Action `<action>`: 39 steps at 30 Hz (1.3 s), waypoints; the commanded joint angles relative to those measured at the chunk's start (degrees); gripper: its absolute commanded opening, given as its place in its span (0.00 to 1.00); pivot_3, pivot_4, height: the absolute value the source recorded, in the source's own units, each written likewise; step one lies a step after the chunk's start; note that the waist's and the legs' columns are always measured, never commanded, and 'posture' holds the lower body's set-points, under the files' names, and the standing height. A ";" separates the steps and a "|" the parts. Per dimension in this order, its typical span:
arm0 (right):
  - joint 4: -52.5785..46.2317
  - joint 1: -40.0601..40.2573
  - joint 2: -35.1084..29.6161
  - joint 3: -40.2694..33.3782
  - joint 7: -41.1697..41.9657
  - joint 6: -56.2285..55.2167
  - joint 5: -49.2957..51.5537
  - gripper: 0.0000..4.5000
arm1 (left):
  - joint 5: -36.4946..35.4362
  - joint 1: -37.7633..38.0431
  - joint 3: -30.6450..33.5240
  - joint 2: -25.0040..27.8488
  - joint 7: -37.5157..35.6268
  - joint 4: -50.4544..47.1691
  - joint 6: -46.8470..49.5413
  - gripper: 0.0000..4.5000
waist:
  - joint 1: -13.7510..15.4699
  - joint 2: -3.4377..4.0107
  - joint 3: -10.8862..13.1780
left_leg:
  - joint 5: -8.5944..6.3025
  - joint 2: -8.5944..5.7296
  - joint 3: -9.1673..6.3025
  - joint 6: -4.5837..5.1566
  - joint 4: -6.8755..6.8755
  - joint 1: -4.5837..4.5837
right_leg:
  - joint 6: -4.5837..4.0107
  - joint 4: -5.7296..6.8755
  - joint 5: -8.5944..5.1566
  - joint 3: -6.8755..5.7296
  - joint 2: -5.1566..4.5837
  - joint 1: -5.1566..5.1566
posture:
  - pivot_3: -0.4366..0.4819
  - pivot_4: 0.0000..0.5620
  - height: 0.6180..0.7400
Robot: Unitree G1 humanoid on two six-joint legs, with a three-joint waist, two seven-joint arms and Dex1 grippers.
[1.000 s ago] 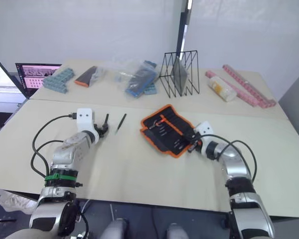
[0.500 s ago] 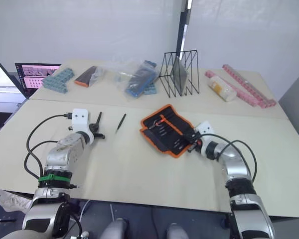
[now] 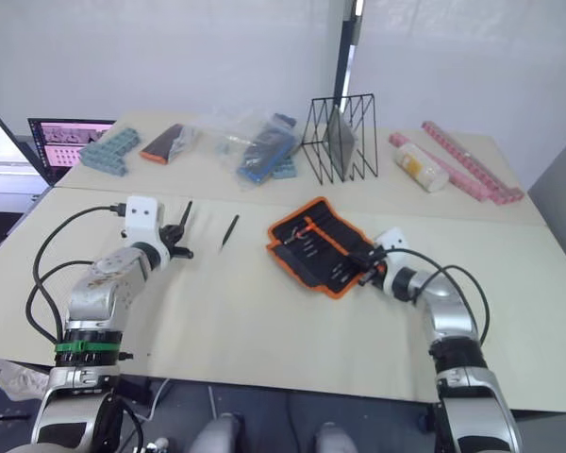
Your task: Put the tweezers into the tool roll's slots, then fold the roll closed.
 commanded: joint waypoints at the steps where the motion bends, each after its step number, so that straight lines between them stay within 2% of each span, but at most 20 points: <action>1: -2.16 -0.12 -0.73 -1.93 -0.48 0.78 1.19 0.00 | -2.03 -2.64 -3.58 1.42 -4.84 -6.32 3.12 0.01 | -0.02 0.01 0.01 | 0.00 0.00 0.00 0.00 0.00 0.00 | 0.00 0.00 0.00 0.00 0.00 -0.01 | 0.48 0.27 0.96; 3: -2.58 -0.02 -0.75 -1.96 -0.54 1.12 1.12 0.00 | -2.82 -3.34 -6.31 1.84 -8.07 -8.43 4.41 0.01 | 0.02 0.01 0.02 | 0.00 0.00 0.00 0.00 0.00 -0.02 | 0.00 -0.01 0.00 0.00 0.00 -0.01 | 0.48 0.27 0.96; 7: -3.73 0.58 -0.68 -1.94 -1.03 1.86 0.94 0.00 | -7.22 -6.81 -11.34 -0.35 -11.97 -13.23 14.24 0.01 | -0.01 0.03 0.04 | 0.00 -0.01 -0.01 0.00 0.02 -0.07 | 0.00 -0.01 0.00 0.00 0.00 -0.02 | 0.48 0.27 0.96; 11: -5.23 1.65 -0.33 -1.97 -1.76 2.78 1.02 0.00 | -8.71 -11.64 -13.74 -1.91 -11.61 -13.73 22.35 0.01 | -0.20 0.08 0.06 | 0.00 0.00 -0.02 0.01 0.01 -0.11 | 0.00 -0.01 0.00 0.00 0.03 -0.08 | 0.48 0.27 0.96; 14: -6.42 2.72 -0.03 -1.93 -2.37 3.05 0.89 0.00 | -11.10 -14.87 -14.84 -2.56 -14.10 -11.41 26.40 0.01 | -0.63 0.12 0.09 | 0.00 0.00 -0.02 0.02 0.00 -0.10 | 0.00 0.00 0.00 0.01 0.03 -0.08 | 0.48 0.27 0.96; 17: -7.44 3.59 0.45 -2.02 -3.36 3.46 0.92 0.00 | -10.72 -18.51 -18.29 -2.73 -17.60 -6.39 25.28 0.01 | -0.60 0.13 0.10 | 0.00 0.00 -0.03 0.02 0.00 -0.08 | 0.01 0.01 0.00 0.00 0.03 -0.08 | 0.48 0.27 0.96; 26: -10.12 5.82 1.51 -2.01 -5.51 3.71 1.34 0.00 | -6.41 -24.60 -25.53 -5.24 -21.93 7.19 20.14 0.01 | -0.55 0.16 0.12 | 0.00 -0.01 -0.02 0.01 0.00 -0.11 | 0.01 -0.02 0.00 0.01 0.03 -0.09 | 0.48 0.27 0.96; 39: -14.61 8.48 3.79 -1.56 -8.44 5.13 1.35 0.00 | -1.09 -27.57 -29.49 -9.48 -24.73 16.92 15.25 0.01 | -0.65 0.18 0.13 | 0.00 -0.02 -0.02 0.02 0.00 -0.15 | 0.01 -0.01 -0.01 0.01 0.04 -0.12 | 0.48 0.27 0.96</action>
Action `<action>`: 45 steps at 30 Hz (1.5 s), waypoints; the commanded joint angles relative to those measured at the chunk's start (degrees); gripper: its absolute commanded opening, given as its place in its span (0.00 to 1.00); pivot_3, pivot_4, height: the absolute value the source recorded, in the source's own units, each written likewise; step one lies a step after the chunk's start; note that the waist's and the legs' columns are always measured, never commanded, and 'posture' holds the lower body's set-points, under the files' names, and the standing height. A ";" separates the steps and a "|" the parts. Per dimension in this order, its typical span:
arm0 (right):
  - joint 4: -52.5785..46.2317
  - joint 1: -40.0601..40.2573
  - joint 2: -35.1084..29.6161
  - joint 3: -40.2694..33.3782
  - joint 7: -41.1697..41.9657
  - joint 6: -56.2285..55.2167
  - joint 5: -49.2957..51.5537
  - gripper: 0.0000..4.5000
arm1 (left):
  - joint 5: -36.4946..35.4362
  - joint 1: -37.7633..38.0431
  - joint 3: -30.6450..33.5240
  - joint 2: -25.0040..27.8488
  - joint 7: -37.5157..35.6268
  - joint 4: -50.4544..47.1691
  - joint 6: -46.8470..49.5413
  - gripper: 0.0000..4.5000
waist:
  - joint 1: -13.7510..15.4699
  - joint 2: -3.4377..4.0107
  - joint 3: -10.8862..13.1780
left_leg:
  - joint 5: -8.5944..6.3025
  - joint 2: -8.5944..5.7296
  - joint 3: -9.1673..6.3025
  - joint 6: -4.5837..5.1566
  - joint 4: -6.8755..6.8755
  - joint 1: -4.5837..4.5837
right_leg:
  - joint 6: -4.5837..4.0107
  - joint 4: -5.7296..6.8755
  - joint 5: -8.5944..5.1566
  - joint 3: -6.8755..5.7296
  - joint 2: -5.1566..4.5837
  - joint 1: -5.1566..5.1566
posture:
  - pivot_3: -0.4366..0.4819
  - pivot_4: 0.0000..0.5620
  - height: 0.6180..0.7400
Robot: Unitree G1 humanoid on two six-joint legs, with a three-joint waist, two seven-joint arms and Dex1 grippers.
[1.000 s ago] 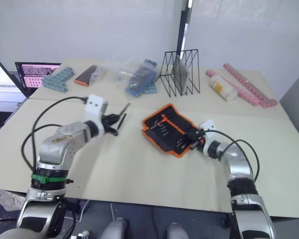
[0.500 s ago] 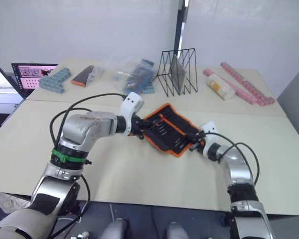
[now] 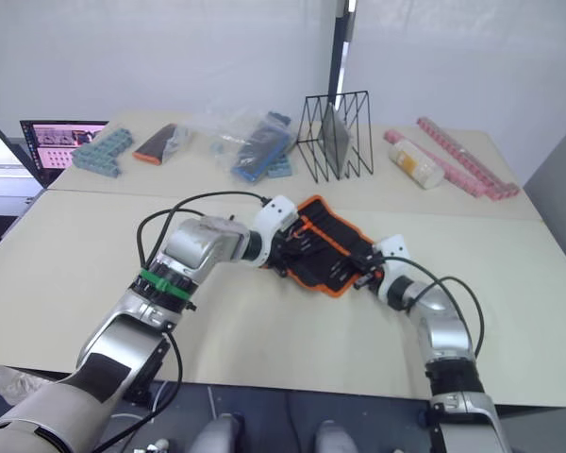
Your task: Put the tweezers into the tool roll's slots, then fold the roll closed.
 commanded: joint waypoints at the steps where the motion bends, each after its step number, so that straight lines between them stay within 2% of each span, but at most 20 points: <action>1: -1.61 0.76 0.25 -0.15 -0.55 0.83 0.30 0.00 | 1.87 -2.07 -0.75 -1.07 -0.68 1.03 -2.28 0.01 | -0.04 0.00 0.00 | 0.00 0.00 0.00 0.00 0.00 0.00 | 0.00 0.00 0.00 0.00 0.00 0.00 | 0.48 0.27 0.96; 16: -3.82 2.40 0.75 -0.26 -2.09 1.75 0.43 0.00 | 6.23 -3.29 -0.18 -5.32 -0.95 8.44 -8.12 0.01 | 0.11 0.01 0.00 | 0.00 -0.01 0.00 0.00 0.01 -0.02 | 0.00 0.00 0.00 0.00 0.00 -0.01 | 0.48 0.27 0.96; 34: -6.80 4.44 1.68 -0.03 -3.21 2.92 0.53 0.00 | 13.24 -5.16 1.41 -12.29 2.59 27.69 -27.03 0.01 | 0.35 0.01 0.00 | 0.00 -0.05 0.00 0.01 0.05 -0.02 | 0.01 0.00 0.00 0.00 -0.01 0.02 | 0.48 0.27 0.96; 41: -10.84 0.44 -1.86 0.51 -1.26 4.42 0.23 0.00 | 14.54 -4.59 2.64 -12.39 2.72 30.90 -27.50 0.01 | 0.34 0.01 0.00 | 0.00 -0.07 0.00 0.01 0.05 -0.02 | 0.02 0.00 -0.01 0.01 -0.01 0.02 | 0.48 0.27 0.96; 45: -7.46 -3.01 -3.31 0.61 -0.81 3.68 -0.40 0.00 | 15.12 -3.53 2.96 -12.36 2.66 30.93 -27.43 0.01 | 0.21 0.03 -0.01 | 0.01 -0.05 -0.01 0.01 0.05 0.02 | 0.02 0.02 -0.01 0.01 0.00 0.02 | 0.48 0.27 0.96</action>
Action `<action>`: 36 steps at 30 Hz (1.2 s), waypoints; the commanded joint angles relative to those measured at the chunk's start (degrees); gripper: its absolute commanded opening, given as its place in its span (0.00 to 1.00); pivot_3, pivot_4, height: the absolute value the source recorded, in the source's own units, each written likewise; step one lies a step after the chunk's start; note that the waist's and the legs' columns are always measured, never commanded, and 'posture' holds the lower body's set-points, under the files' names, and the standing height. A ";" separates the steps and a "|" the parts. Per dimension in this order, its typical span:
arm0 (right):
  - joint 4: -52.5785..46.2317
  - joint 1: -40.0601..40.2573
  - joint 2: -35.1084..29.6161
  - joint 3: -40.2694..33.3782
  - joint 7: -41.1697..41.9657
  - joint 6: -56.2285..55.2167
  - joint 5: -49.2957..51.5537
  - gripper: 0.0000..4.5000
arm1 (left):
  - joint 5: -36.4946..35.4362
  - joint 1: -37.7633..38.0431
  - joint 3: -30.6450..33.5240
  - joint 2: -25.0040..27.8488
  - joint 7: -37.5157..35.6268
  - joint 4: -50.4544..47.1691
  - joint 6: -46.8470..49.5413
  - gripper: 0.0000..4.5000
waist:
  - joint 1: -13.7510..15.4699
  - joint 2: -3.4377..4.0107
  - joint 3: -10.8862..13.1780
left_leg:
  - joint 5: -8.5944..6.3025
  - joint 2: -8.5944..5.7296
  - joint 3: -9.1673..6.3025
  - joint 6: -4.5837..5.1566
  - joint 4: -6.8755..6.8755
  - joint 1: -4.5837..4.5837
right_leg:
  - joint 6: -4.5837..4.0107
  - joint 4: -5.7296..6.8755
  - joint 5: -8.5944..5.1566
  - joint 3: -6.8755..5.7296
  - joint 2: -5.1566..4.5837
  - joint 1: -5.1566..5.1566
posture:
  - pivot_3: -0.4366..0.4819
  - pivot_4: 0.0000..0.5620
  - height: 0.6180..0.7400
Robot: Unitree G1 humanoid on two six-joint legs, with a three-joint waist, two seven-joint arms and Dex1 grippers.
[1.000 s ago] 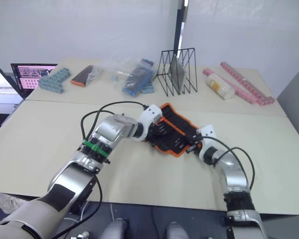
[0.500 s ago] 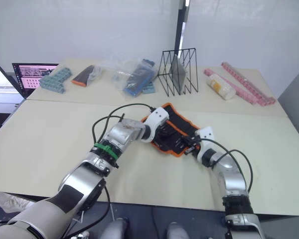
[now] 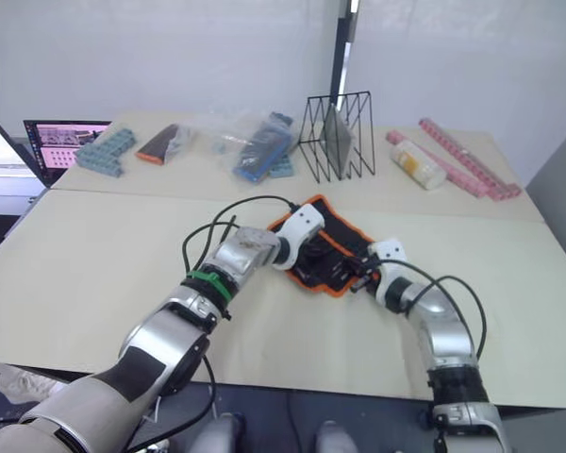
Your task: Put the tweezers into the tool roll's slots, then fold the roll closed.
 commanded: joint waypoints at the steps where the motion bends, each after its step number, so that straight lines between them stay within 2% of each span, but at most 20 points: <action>1: 1.38 -2.55 -1.08 -0.80 0.73 -1.50 -0.26 0.00 | 1.75 1.50 -0.32 0.03 0.32 1.41 0.80 0.01 | 0.03 0.00 0.00 | 0.00 0.00 0.00 0.00 0.00 0.01 | 0.00 0.00 0.00 0.00 0.00 0.01 | 0.48 0.27 0.96; 7: 9.35 -4.50 -1.10 0.20 2.03 -4.81 -1.95 0.00 | 2.08 1.46 0.10 0.50 0.49 1.33 1.01 0.01 | 0.06 0.00 0.00 | 0.00 -0.01 0.00 0.01 0.00 0.01 | 0.00 0.01 0.00 0.00 -0.01 0.03 | 0.48 0.27 0.96; 16: 19.01 -3.39 -0.91 0.60 4.34 -9.95 -3.15 0.00 | 2.32 1.42 0.54 -0.08 0.44 1.91 0.56 0.01 | -0.15 0.02 -0.01 | 0.00 -0.01 0.00 0.00 -0.01 0.16 | 0.00 0.02 0.00 0.00 0.00 0.15 | 0.48 0.27 0.96; 22: 20.36 -3.16 -0.96 0.88 5.27 -10.77 -3.46 0.00 | 2.09 0.03 1.59 -1.45 0.59 4.17 -0.73 0.01 | -0.12 0.03 -0.03 | 0.00 -0.01 0.00 0.00 -0.01 0.22 | 0.00 0.02 0.00 0.00 -0.01 0.22 | 0.48 0.27 0.96; 36: 20.16 -3.08 0.59 1.72 4.50 -10.78 -3.82 0.00 | 4.14 -6.68 4.07 -5.81 3.14 16.41 -8.82 0.01 | -0.07 0.02 -0.04 | 0.00 -0.01 0.00 0.00 0.03 0.22 | 0.01 0.01 -0.01 0.00 0.00 0.23 | 0.48 0.27 0.96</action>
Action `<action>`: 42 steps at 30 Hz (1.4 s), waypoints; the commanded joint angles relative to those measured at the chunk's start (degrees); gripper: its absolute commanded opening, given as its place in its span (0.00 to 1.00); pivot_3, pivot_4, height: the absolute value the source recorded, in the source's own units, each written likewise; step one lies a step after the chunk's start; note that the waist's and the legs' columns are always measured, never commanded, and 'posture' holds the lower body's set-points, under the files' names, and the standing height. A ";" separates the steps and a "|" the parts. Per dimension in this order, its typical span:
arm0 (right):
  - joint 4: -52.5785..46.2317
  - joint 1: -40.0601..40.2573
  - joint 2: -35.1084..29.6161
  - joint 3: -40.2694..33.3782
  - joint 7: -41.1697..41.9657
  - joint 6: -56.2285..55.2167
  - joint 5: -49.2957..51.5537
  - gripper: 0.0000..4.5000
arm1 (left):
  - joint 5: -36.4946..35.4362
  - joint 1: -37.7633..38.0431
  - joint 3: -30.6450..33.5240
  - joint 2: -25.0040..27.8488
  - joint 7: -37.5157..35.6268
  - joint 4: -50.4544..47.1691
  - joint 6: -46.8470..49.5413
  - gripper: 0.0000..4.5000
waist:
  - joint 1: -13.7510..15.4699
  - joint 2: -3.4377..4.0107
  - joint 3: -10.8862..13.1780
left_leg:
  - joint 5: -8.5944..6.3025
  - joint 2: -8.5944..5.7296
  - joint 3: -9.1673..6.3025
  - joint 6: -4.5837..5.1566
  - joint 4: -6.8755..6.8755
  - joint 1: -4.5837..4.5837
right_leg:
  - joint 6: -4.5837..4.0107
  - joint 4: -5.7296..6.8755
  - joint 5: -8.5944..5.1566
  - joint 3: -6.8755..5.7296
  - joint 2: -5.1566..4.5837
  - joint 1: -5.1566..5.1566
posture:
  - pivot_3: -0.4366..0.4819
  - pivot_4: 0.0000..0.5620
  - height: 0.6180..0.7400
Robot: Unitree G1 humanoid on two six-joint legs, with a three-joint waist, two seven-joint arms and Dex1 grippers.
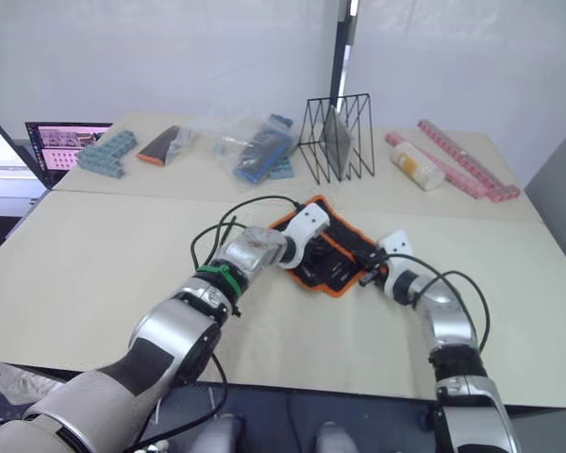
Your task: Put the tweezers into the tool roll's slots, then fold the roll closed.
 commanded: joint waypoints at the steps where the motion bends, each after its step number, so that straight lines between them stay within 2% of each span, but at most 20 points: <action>1: 1.32 1.14 0.96 1.42 -0.18 0.73 -1.53 0.00 | 1.08 -1.15 0.72 -1.82 1.57 3.22 -1.85 0.01 | 0.01 0.00 0.00 | 0.00 0.00 0.00 0.00 0.00 0.00 | 0.00 0.00 0.00 0.00 0.00 0.00 | 0.48 0.27 0.96; 13: 1.23 1.34 1.76 1.41 -0.63 0.79 -1.68 0.00 | 1.56 -1.76 4.51 -4.14 7.39 6.56 -7.25 0.01 | 0.02 0.00 0.00 | 0.00 0.00 0.00 0.00 -0.01 0.00 | 0.00 0.00 0.00 0.00 0.00 -0.01 | 0.48 0.27 0.96; 19: 2.06 0.70 2.16 1.58 -0.78 0.66 -2.01 0.00 | 1.24 -1.02 5.56 -4.04 5.69 6.85 -8.37 0.01 | -0.23 0.00 0.00 | 0.01 0.00 0.00 -0.01 -0.03 0.01 | 0.00 0.01 0.00 0.00 0.01 -0.02 | 0.48 0.27 0.96; 21: 2.28 0.47 2.30 1.64 -0.79 0.61 -2.11 0.00 | 1.28 -0.76 5.82 -3.87 5.76 6.92 -8.55 0.19 | -0.33 0.00 0.00 | 0.01 0.00 0.00 -0.01 -0.03 0.01 | 0.00 0.01 0.00 0.00 0.01 -0.02 | 0.48 0.27 0.96; 28: 3.59 -0.38 2.64 1.86 -0.28 0.26 -2.59 0.00 | 1.73 -0.41 5.55 -1.52 2.70 5.56 -7.45 0.70 | -1.06 0.00 0.00 | 0.01 0.00 -0.01 -0.02 -0.06 0.02 | 0.00 0.03 0.00 0.00 0.01 -0.02 | 0.48 0.27 0.96; 32: 4.82 -0.98 2.70 1.99 0.07 -0.16 -2.87 0.00 | 1.35 1.96 4.22 1.43 -5.11 0.02 -3.30 0.98 | -1.26 0.04 -0.02 | 0.01 0.00 -0.01 -0.02 -0.07 0.05 | 0.00 0.09 0.00 0.00 0.01 -0.01 | 0.48 0.27 0.96; 36: 6.62 -1.84 2.55 2.63 0.17 -0.48 -3.55 0.00 | 1.37 7.16 2.74 6.77 -9.93 -12.91 1.49 0.99 | -1.74 0.15 -0.09 | 0.01 0.05 -0.01 -0.02 -0.12 0.10 | -0.01 0.15 0.00 0.00 0.06 -0.02 | 0.48 0.27 0.96; 42: 8.64 -2.85 2.35 3.00 0.48 -1.21 -3.66 0.00 | -0.60 18.40 5.23 16.05 -9.09 -40.01 9.21 0.99 | -2.30 0.17 -0.10 | 0.01 0.08 -0.03 -0.02 -0.12 0.14 | -0.02 0.38 0.01 0.01 0.06 -0.04 | 0.48 0.27 0.96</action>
